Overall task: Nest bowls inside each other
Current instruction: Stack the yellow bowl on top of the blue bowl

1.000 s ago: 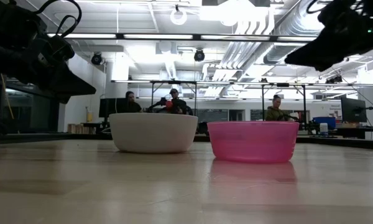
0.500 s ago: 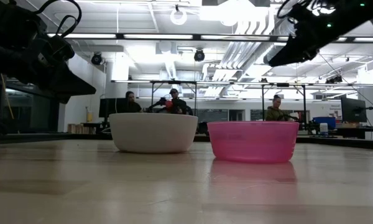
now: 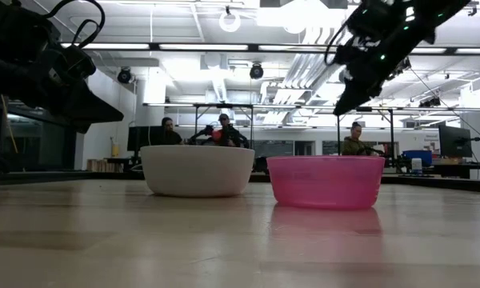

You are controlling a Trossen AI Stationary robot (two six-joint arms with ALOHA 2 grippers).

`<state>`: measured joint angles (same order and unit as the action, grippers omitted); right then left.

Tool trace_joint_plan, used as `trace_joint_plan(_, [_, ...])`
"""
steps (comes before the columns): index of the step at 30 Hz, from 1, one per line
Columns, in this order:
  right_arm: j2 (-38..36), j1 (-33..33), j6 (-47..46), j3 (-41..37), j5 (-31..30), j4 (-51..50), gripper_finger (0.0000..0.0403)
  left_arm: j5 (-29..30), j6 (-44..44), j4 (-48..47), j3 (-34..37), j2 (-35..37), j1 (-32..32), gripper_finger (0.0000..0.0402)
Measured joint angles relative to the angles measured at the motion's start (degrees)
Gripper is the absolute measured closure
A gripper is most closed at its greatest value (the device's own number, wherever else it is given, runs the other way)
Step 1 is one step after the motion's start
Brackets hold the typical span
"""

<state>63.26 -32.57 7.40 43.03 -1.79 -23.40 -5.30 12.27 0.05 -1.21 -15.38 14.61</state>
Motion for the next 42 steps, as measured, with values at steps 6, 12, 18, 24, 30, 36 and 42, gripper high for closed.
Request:
trace_joint_plan(6, [8.3, -2.5, 3.7, 6.8, 0.6, -6.2, 0.0293, 0.0, 0.0, 0.0, 0.0, 0.0, 0.0, 0.0382])
trace_joint_plan(12, [13.6, -3.4, 8.5, 14.4, 1.1, -13.9, 0.0293, 0.0, 0.0, 0.0, 0.0, 0.0, 0.0, 0.0382])
trace_joint_plan(18, [17.5, -6.0, 14.6, 18.7, 2.4, -19.4, 0.0293, 0.0, 0.0, 0.0, 0.0, 0.0, 0.0, 0.0382])
trace_joint_plan(24, [21.5, -9.0, 19.4, 19.4, 2.3, -23.1, 0.0293, 0.0, 0.0, 0.0, 0.0, 0.0, 0.0, 0.0382])
trace_joint_plan(30, [25.9, -9.6, 22.6, 19.4, 1.8, -23.3, 0.0293, 0.0, 0.0, 0.0, 0.0, 0.0, 0.0, 0.0382])
trace_joint_plan(36, [30.1, -9.5, 25.6, 19.4, -1.2, -22.7, 0.0293, 0.0, 0.0, 0.0, 0.0, 0.0, 0.0, 0.0382])
trace_joint_plan(42, [31.2, -9.6, 27.3, 19.4, -2.8, -20.6, 0.0293, 0.0, 0.0, 0.0, 0.0, 0.0, 0.0, 0.0382])
